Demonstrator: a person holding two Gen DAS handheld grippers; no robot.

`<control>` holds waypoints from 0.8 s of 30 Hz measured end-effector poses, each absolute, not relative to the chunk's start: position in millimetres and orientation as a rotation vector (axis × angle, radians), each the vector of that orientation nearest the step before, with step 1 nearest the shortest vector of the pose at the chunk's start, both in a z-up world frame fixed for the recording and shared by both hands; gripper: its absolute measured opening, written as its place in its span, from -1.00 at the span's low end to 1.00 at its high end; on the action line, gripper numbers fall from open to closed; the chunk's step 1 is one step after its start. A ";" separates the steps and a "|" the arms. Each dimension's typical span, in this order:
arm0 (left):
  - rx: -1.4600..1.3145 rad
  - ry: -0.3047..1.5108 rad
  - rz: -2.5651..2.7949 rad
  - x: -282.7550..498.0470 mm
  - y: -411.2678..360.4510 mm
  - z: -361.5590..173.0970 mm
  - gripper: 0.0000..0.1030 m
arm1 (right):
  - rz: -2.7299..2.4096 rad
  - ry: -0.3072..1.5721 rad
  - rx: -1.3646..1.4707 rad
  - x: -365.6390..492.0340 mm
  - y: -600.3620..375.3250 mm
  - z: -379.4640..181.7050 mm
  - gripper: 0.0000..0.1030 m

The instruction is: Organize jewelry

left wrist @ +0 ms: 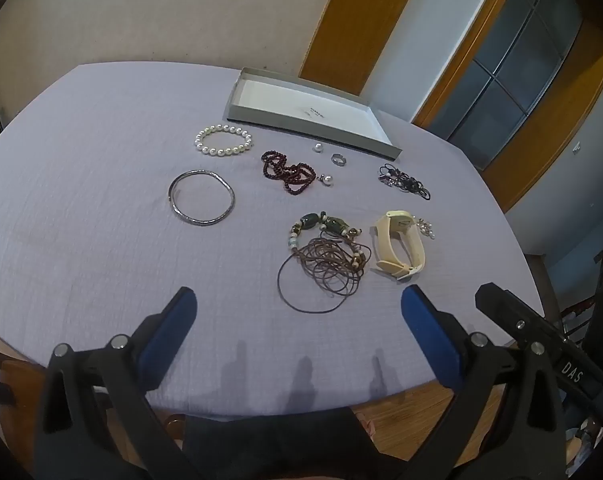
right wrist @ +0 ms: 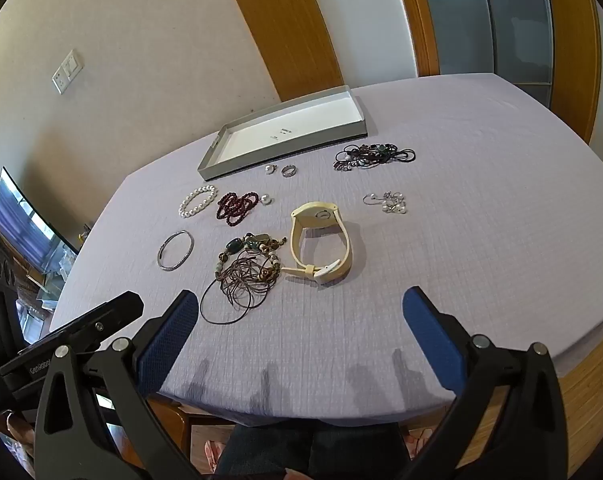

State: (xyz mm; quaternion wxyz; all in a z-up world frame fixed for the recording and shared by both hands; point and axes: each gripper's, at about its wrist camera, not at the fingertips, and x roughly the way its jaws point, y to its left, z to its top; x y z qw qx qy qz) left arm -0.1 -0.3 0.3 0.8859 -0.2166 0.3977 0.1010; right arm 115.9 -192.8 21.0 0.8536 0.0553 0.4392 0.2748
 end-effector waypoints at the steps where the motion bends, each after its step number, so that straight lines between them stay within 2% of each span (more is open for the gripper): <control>1: -0.450 0.826 0.210 -0.2 -0.3 0.3 0.96 | 0.577 0.925 0.116 115.9 -192.8 21.0 0.97; 24: -0.452 0.824 0.210 -0.4 -0.3 0.5 0.96 | 0.577 0.923 0.114 115.5 -193.0 22.5 0.97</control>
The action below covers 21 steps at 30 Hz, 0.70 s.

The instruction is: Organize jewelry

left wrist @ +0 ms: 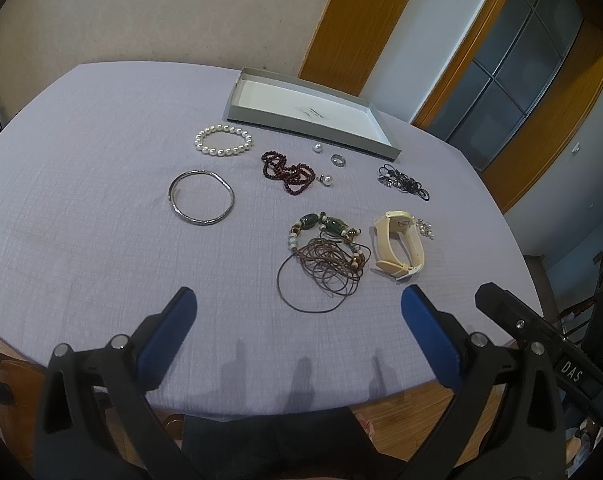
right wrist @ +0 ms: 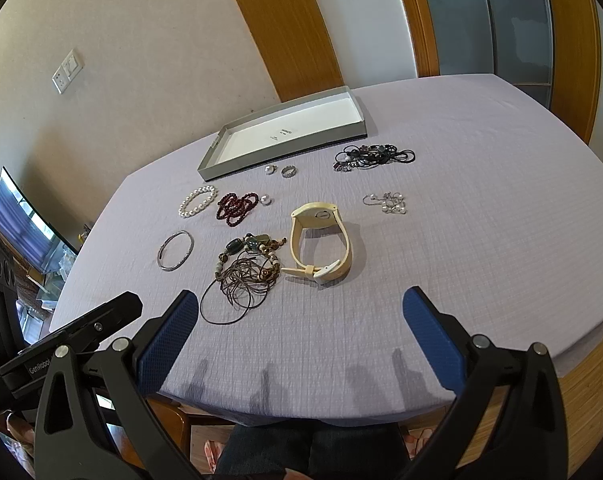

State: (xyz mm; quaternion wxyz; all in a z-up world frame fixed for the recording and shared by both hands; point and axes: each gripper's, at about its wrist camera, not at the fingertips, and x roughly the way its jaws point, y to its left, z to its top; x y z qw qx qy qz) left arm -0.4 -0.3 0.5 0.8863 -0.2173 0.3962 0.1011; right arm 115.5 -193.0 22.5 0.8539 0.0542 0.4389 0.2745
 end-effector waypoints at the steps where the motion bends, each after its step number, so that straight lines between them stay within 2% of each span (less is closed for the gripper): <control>1: -0.452 0.826 0.209 0.0 -0.3 0.3 0.96 | 0.577 0.923 0.115 115.5 -193.1 22.7 0.97; 21: -0.452 0.825 0.208 0.5 -0.3 0.5 0.96 | 0.575 0.922 0.115 117.0 -193.9 26.1 0.97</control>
